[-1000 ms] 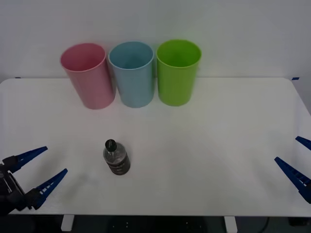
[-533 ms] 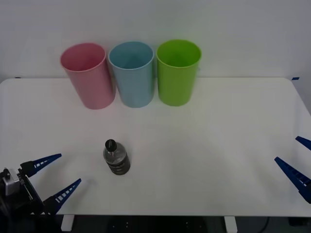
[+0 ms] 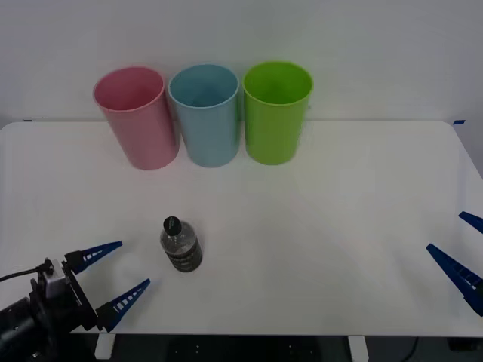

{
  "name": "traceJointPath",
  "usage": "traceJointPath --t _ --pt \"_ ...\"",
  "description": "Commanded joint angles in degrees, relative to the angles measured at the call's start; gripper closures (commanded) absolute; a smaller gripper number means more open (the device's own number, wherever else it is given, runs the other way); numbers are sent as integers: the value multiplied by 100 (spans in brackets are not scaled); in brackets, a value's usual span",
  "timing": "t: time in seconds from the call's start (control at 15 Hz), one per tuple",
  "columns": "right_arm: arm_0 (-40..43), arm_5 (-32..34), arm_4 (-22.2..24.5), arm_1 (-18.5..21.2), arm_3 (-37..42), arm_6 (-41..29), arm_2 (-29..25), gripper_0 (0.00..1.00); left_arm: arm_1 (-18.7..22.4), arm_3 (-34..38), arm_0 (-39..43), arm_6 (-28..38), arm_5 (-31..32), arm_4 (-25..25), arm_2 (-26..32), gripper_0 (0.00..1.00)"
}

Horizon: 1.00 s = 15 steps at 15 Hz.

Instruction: Grasp the object on the table and drop it into the matching bin: aluminum can to the light blue bin, PET bottle to the pink bin.

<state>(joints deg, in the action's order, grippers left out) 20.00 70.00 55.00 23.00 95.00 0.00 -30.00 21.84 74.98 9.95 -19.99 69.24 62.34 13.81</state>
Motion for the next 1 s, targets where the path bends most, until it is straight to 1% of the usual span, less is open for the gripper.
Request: traceJointPath --t 0.07,0.47,0.8,1.0 --pt "0 0 0 0 0 0 0 0 -171 -10 -81 -5 -68 68 -28 0" --pt "0 0 0 0 0 0 0 0 -707 -10 -265 -14 -165 499 -10 0" --pt "0 0 0 0 0 0 0 0 -901 -335 -564 -93 -191 639 -19 0" --pt "0 0 0 0 0 0 0 0 -997 -379 -670 -93 -227 762 -19 0"
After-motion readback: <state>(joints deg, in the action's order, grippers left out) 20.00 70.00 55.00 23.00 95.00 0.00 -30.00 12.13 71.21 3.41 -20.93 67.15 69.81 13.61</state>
